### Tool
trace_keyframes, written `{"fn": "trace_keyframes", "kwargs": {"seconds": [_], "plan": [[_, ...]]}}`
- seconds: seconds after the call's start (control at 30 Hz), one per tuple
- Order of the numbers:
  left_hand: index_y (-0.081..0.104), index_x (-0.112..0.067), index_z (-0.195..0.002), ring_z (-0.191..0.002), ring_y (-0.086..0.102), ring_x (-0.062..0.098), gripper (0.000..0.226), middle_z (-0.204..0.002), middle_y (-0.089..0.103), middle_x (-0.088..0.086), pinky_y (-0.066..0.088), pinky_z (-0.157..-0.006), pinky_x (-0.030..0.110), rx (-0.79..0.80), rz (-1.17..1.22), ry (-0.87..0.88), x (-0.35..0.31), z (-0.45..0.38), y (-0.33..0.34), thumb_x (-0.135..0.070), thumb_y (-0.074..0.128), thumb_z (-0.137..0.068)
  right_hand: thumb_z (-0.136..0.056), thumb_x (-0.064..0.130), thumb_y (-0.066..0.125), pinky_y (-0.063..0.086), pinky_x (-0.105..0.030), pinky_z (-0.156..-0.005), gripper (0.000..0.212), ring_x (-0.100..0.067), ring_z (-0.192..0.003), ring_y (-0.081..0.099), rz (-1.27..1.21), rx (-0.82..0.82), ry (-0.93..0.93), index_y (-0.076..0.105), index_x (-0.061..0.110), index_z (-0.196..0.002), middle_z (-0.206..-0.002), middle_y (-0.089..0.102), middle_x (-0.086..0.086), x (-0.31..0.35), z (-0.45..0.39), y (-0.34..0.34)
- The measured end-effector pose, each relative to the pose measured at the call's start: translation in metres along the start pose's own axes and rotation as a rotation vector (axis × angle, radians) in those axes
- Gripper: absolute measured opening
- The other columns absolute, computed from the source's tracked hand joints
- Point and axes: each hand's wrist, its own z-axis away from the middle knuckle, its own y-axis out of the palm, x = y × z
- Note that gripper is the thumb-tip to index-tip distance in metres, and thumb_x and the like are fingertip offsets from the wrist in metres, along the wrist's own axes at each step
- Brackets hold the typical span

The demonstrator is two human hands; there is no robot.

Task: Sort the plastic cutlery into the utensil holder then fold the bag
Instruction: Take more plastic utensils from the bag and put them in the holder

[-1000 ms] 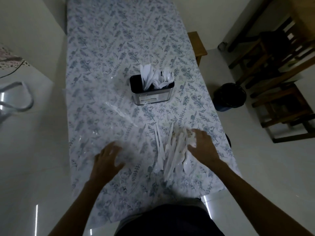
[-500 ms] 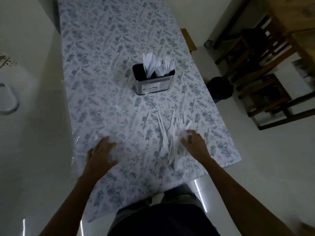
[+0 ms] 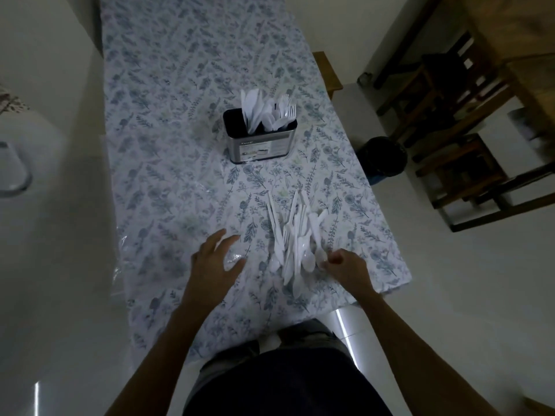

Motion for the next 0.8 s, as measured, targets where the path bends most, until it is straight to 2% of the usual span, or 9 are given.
{"fn": "trace_keyframes", "kwargs": {"seconds": [0.13,0.3,0.43,0.5,0.57,0.67,0.7,0.73,0.8], "plan": [[0.062,-0.025,-0.136,-0.137,0.047,0.017,0.048,-0.149,0.049,-0.002,0.035,-0.109,0.046,-0.029,0.011,0.111,-0.052,-0.016,0.023,-0.044,0.062,-0.093,-0.094,0.026,0.063,0.044,-0.028,-0.065,0.017,-0.020,-0.075,0.065,-0.056,-0.103,0.005,0.069,0.011,-0.093,-0.084,0.071,-0.006,-0.006,-0.010,-0.012],[0.066,-0.020,-0.129,-0.125,0.055,0.023,0.038,-0.139,0.056,0.002,0.041,-0.106,0.044,-0.082,-0.017,0.323,-0.132,-0.052,0.059,-0.031,0.070,-0.093,-0.099,0.024,0.057,0.052,-0.037,-0.054,0.016,-0.026,-0.061,0.061,0.071,-0.322,-0.249,0.059,0.013,-0.087,-0.068,0.062,-0.005,-0.024,-0.018,-0.046],[0.061,-0.014,-0.135,-0.133,0.051,0.033,0.049,-0.145,0.054,0.011,0.035,-0.112,0.048,0.111,-0.199,0.417,-0.178,-0.085,0.092,-0.026,0.072,-0.089,-0.098,0.025,0.059,0.053,-0.040,-0.055,0.014,-0.025,-0.069,0.062,0.122,-0.338,-0.467,0.062,0.016,-0.087,-0.075,0.065,-0.006,-0.026,-0.032,-0.071],[0.057,-0.016,-0.141,-0.133,0.053,0.031,0.050,-0.144,0.058,0.011,0.036,-0.114,0.044,0.262,-0.279,0.348,-0.191,-0.096,0.107,-0.029,0.068,-0.094,-0.097,0.025,0.062,0.053,-0.040,-0.057,0.010,-0.025,-0.073,0.063,0.120,-0.297,-0.600,0.065,0.017,-0.093,-0.079,0.067,-0.006,-0.019,-0.038,-0.084],[0.058,-0.023,-0.136,-0.111,0.068,0.031,0.036,-0.122,0.071,0.010,0.052,-0.097,0.042,0.324,-0.324,0.233,-0.191,-0.102,0.113,-0.030,0.056,-0.101,-0.096,0.032,0.066,0.055,-0.034,-0.063,0.013,-0.017,-0.078,0.064,0.062,-0.254,-0.711,0.065,0.021,-0.103,-0.088,0.069,0.001,-0.012,-0.044,-0.097],[0.058,-0.037,-0.128,-0.071,0.071,0.015,0.029,-0.088,0.075,-0.002,0.058,-0.068,0.033,0.232,-0.136,0.077,-0.180,-0.091,0.105,-0.029,0.043,-0.104,-0.091,0.042,0.072,0.050,-0.017,-0.070,0.030,-0.004,-0.084,0.062,-0.141,-0.154,-0.555,0.060,0.027,-0.114,-0.098,0.065,0.013,-0.010,-0.060,-0.115],[0.059,-0.037,-0.125,-0.058,0.065,0.007,0.027,-0.079,0.074,-0.004,0.054,-0.059,0.028,0.168,0.001,0.016,-0.176,-0.084,0.101,-0.029,0.042,-0.106,-0.090,0.041,0.072,0.049,-0.020,-0.070,0.030,-0.007,-0.086,0.062,-0.107,-0.112,-0.493,0.059,0.025,-0.112,-0.100,0.064,0.010,-0.018,-0.073,-0.111],[0.061,-0.034,-0.125,-0.048,0.057,0.003,0.026,-0.073,0.072,-0.004,0.048,-0.052,0.023,0.089,0.129,-0.051,-0.173,-0.076,0.098,-0.028,0.041,-0.108,-0.091,0.039,0.070,0.049,-0.025,-0.071,0.028,-0.014,-0.089,0.062,0.077,-0.055,-0.471,0.058,0.022,-0.110,-0.104,0.064,0.003,-0.024,-0.083,-0.105],[0.062,-0.026,-0.122,-0.042,0.049,0.002,0.023,-0.066,0.069,0.001,0.039,-0.048,0.015,-0.049,0.282,-0.163,-0.170,-0.062,0.094,-0.028,0.043,-0.110,-0.091,0.039,0.065,0.052,-0.036,-0.076,0.031,-0.027,-0.100,0.058,0.403,0.130,-0.455,0.058,0.017,-0.112,-0.119,0.057,-0.010,-0.041,-0.093,-0.081]]}}
